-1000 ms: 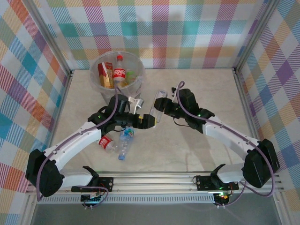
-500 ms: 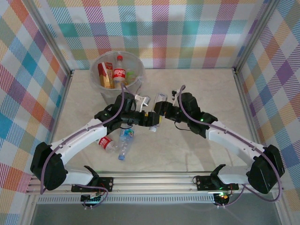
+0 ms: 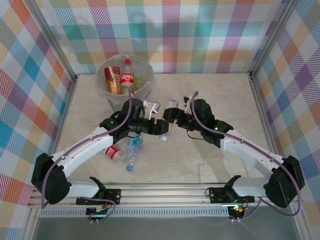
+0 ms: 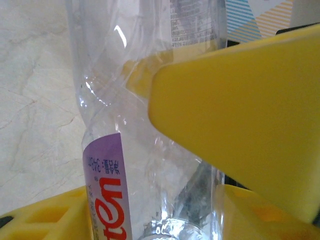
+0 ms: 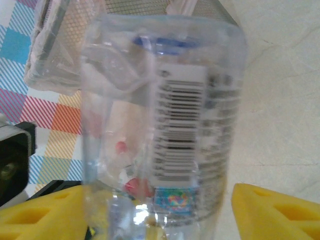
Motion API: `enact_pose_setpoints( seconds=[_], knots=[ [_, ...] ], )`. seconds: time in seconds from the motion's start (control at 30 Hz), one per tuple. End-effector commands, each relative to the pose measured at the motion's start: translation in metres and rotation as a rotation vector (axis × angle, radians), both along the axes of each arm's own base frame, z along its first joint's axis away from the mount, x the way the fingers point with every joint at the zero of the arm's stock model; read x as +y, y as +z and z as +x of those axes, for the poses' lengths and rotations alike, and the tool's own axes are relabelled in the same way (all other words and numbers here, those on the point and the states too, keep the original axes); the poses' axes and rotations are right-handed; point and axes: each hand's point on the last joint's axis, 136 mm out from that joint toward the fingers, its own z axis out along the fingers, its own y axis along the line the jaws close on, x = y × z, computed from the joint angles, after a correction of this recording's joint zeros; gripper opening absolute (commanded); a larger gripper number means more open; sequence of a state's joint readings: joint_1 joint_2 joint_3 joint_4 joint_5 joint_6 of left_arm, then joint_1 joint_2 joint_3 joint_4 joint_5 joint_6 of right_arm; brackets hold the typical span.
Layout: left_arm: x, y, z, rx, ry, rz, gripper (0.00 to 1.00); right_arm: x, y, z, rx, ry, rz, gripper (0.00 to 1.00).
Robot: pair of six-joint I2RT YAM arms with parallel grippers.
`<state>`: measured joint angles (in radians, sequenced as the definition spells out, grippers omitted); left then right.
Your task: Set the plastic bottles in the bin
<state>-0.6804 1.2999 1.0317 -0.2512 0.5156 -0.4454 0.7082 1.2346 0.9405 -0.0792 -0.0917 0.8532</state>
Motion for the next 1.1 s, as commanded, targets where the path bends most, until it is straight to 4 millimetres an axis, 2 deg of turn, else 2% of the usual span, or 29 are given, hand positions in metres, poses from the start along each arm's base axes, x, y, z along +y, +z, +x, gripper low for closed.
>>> enact_pose_setpoints(
  seconds=[0.0, 0.17, 0.3, 0.4, 0.57, 0.7, 0.87, 1.07],
  knots=[
    [0.006, 0.021, -0.004, -0.067, 0.010, 0.013, 0.58, 0.001, 0.010, -0.010, -0.006, 0.029, 0.012, 0.81],
    [0.013, 0.020, -0.003, -0.061, 0.030, 0.029, 0.56, -0.006, 0.019, -0.017, -0.027, 0.032, 0.018, 0.90],
    [0.024, 0.021, 0.001, -0.070, 0.060, 0.057, 0.56, -0.019, 0.033, -0.027, -0.076, 0.041, 0.007, 1.00],
    [0.035, 0.025, 0.007, -0.071, 0.089, 0.073, 0.56, -0.029, 0.042, -0.037, -0.127, 0.064, -0.003, 1.00],
    [0.058, 0.055, 0.021, -0.112, 0.138, 0.097, 0.56, -0.044, 0.048, -0.054, -0.179, 0.090, -0.034, 1.00],
    [0.079, 0.084, 0.041, -0.157, 0.208, 0.145, 0.56, -0.054, 0.044, -0.057, -0.193, 0.074, -0.070, 1.00],
    [0.101, 0.118, 0.074, -0.188, 0.297, 0.171, 0.56, -0.054, 0.041, -0.058, -0.192, 0.082, -0.080, 1.00],
    [0.121, 0.140, 0.123, -0.199, 0.389, 0.202, 0.56, -0.059, 0.037, -0.058, -0.187, 0.069, -0.104, 1.00]
  ],
)
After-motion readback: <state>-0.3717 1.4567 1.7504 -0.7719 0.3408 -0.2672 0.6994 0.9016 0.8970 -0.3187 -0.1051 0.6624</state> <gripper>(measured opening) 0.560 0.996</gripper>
